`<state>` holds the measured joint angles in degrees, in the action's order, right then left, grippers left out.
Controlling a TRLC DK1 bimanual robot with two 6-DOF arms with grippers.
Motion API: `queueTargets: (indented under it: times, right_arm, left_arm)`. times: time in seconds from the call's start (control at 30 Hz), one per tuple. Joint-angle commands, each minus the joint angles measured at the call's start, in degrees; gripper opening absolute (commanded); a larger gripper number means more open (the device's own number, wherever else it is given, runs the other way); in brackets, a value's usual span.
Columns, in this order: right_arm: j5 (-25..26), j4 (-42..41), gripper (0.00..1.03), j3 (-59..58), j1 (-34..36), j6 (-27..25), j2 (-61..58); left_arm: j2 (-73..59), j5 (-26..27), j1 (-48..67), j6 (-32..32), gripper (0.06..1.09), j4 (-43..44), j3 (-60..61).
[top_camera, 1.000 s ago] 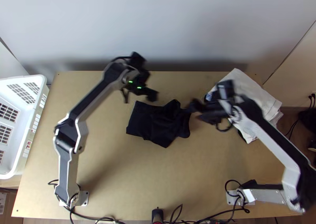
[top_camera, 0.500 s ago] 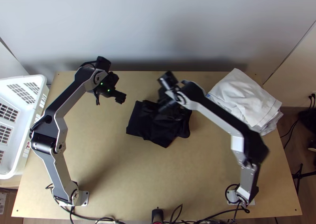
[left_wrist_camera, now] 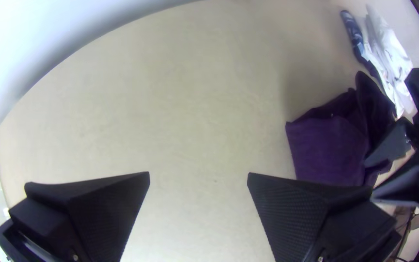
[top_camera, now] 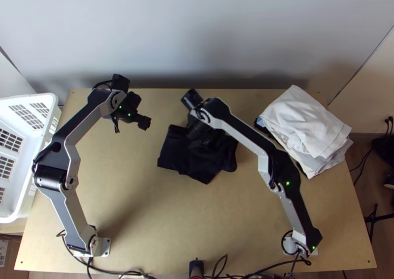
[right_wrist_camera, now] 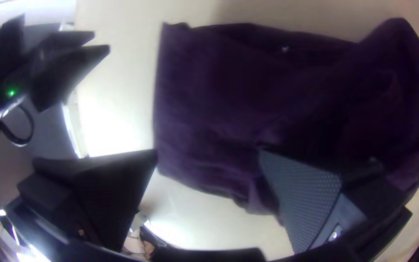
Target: Fold the t-shirt
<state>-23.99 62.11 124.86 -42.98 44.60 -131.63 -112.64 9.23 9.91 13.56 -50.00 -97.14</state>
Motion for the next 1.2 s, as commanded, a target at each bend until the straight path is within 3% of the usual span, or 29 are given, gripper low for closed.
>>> queueTargets:
  times: [0.0, 0.33, 0.5, 0.6, 0.8, 0.93, 1.17]
  right_arm:
    - [7.38, 2.49, 0.97, -8.14, 3.96, 0.58, 2.26]
    - [13.09, 9.88, 0.97, -28.88, 8.62, 0.14, 18.17]
    - [14.14, 17.08, 0.97, -35.03, 11.08, 0.05, 22.65]
    - [16.25, 17.08, 0.97, -34.42, 12.22, -0.74, 25.11]
    - [16.52, 9.96, 0.97, -24.05, 13.27, -3.47, 25.81]
    - [17.84, 0.91, 0.97, -21.32, 13.27, -5.58, 24.06]
    - [17.75, -9.64, 0.97, -17.89, 13.27, -4.43, 16.32]
  left_arm:
    - [0.32, 0.52, -1.39, 0.24, 1.04, 0.69, 0.55]
    - [0.84, 1.40, -2.44, 0.32, 1.04, 0.87, 1.17]
    - [1.46, 1.49, -1.83, 0.32, 1.04, 2.01, 1.78]
    - [1.90, 1.49, -1.47, 0.32, 1.04, 2.19, 1.78]
    - [2.69, 2.37, -0.51, -1.26, 1.04, 2.10, -0.06]
    - [2.95, 10.54, -0.07, -6.18, 1.04, -0.72, -4.37]
    - [3.04, 20.30, 4.77, -13.74, 1.04, -4.49, -8.24]
